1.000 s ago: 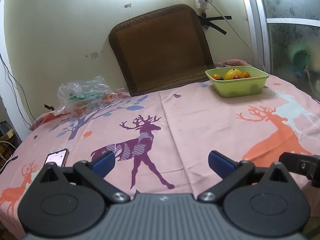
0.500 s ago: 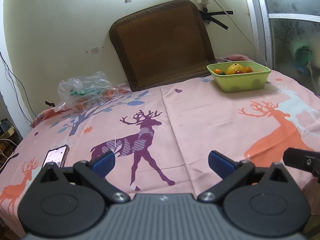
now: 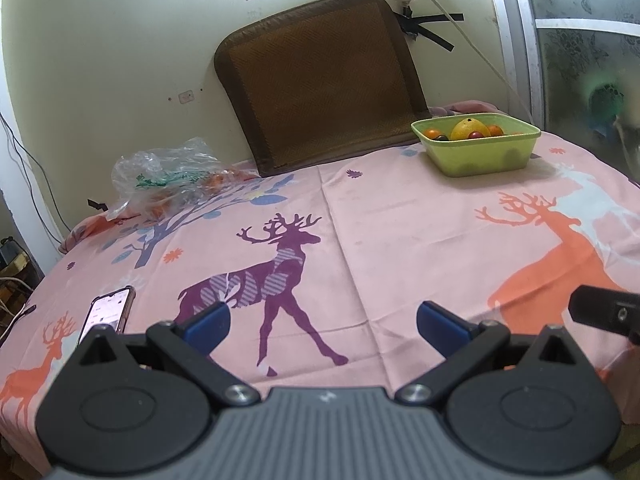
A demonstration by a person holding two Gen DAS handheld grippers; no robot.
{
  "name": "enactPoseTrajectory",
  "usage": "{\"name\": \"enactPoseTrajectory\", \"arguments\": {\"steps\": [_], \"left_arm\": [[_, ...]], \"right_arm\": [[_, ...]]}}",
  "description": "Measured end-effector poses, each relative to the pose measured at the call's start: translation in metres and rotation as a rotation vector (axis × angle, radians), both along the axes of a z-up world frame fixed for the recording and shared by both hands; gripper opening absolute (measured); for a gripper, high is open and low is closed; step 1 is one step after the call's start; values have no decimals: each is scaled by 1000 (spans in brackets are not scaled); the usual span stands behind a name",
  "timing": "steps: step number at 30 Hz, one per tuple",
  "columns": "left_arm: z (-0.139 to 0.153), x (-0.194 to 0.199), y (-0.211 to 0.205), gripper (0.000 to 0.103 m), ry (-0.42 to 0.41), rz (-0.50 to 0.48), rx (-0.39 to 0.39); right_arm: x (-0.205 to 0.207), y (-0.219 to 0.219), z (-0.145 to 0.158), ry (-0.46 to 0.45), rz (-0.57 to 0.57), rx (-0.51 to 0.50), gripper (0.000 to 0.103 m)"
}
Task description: Organize fruits
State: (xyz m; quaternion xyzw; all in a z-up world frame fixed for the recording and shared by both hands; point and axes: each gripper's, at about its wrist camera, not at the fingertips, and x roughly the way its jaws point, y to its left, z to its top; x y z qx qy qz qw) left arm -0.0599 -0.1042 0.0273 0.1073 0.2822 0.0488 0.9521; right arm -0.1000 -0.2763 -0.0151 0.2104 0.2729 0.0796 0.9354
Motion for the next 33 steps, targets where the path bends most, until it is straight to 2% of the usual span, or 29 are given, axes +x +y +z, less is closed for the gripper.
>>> {"name": "enactPoseTrajectory", "arguments": {"steps": [4, 12, 33], "left_arm": [[0, -1, 0, 103, -5, -5, -6], [3, -5, 0, 103, -27, -11, -23], [-2, 1, 3, 103, 18, 1, -36]], "right_arm": [[-3, -2, 3, -25, -14, -13, 93], [-14, 1, 13, -144, -47, -88, 93], [-14, 4, 10, -133, -42, -86, 93]]}}
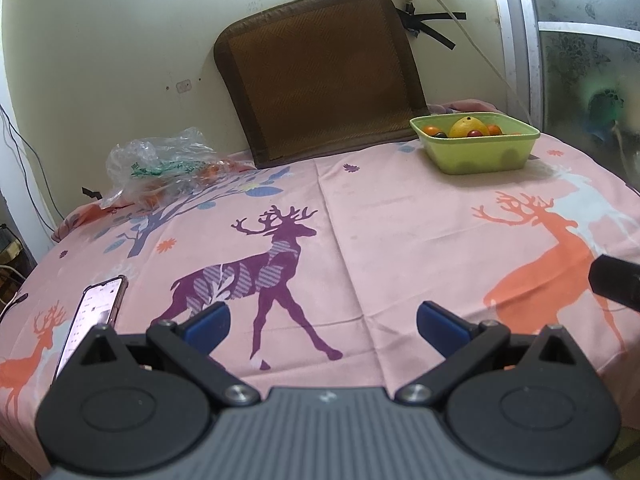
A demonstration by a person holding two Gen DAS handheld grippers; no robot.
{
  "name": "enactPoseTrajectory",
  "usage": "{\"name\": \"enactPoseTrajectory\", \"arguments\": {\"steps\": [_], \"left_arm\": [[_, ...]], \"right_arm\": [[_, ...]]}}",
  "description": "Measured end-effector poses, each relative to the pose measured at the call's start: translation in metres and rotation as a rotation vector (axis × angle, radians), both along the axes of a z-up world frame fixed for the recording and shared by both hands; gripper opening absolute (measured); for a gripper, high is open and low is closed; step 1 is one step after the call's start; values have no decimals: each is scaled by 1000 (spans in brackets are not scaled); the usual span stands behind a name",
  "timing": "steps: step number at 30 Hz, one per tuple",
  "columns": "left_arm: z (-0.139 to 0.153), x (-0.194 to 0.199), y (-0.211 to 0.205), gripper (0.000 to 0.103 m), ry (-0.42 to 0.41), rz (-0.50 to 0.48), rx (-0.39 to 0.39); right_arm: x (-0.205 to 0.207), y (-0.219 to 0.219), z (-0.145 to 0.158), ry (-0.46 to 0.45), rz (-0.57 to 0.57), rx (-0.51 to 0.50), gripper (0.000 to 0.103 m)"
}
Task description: Organize fruits
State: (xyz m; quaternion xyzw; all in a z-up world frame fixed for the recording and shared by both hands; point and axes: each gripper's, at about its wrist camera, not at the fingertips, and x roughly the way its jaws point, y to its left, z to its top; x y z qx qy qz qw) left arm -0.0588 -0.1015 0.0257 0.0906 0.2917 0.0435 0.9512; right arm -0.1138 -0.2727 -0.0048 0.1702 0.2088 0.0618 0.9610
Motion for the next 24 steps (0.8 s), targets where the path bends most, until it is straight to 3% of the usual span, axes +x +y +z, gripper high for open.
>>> {"name": "enactPoseTrajectory", "arguments": {"steps": [14, 24], "left_arm": [[-1, 3, 0, 103, 19, -3, -5], [2, -2, -2, 103, -10, -29, -20]], "right_arm": [[1, 0, 0, 3, 5, -4, 93], [-1, 1, 1, -6, 6, -15, 93]]}}
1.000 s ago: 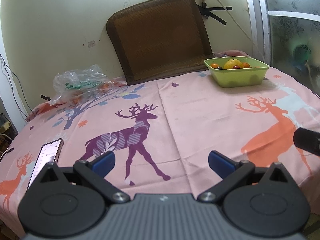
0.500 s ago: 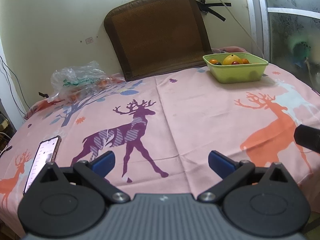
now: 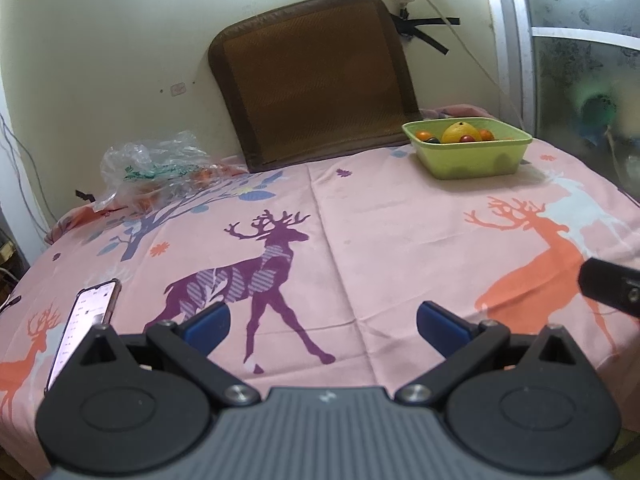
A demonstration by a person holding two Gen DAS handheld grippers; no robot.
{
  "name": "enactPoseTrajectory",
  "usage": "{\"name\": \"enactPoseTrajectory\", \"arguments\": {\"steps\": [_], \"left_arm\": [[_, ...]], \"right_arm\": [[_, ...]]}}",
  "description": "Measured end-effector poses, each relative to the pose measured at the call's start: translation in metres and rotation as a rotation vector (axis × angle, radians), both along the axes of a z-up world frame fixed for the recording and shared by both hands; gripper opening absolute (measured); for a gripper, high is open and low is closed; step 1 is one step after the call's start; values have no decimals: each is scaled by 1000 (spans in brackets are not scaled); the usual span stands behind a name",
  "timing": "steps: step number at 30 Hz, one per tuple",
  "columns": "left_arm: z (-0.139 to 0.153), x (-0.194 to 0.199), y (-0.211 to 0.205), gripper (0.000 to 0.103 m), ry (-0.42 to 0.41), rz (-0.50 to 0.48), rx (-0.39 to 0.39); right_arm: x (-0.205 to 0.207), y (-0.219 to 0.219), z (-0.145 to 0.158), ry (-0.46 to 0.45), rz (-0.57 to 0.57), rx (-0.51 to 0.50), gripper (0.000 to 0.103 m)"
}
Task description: Organize fruits
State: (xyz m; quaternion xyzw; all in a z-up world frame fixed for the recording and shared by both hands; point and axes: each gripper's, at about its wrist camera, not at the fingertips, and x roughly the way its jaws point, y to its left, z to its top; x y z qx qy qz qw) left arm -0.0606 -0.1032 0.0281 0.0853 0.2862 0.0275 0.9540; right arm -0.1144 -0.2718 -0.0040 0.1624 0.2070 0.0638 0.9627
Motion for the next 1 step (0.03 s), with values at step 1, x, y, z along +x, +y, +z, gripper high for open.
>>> {"name": "enactPoseTrajectory", "arguments": {"steps": [1], "left_arm": [[1, 0, 0, 103, 1, -8, -8]], "right_arm": [[0, -1, 0, -2, -2, 4, 93]]}}
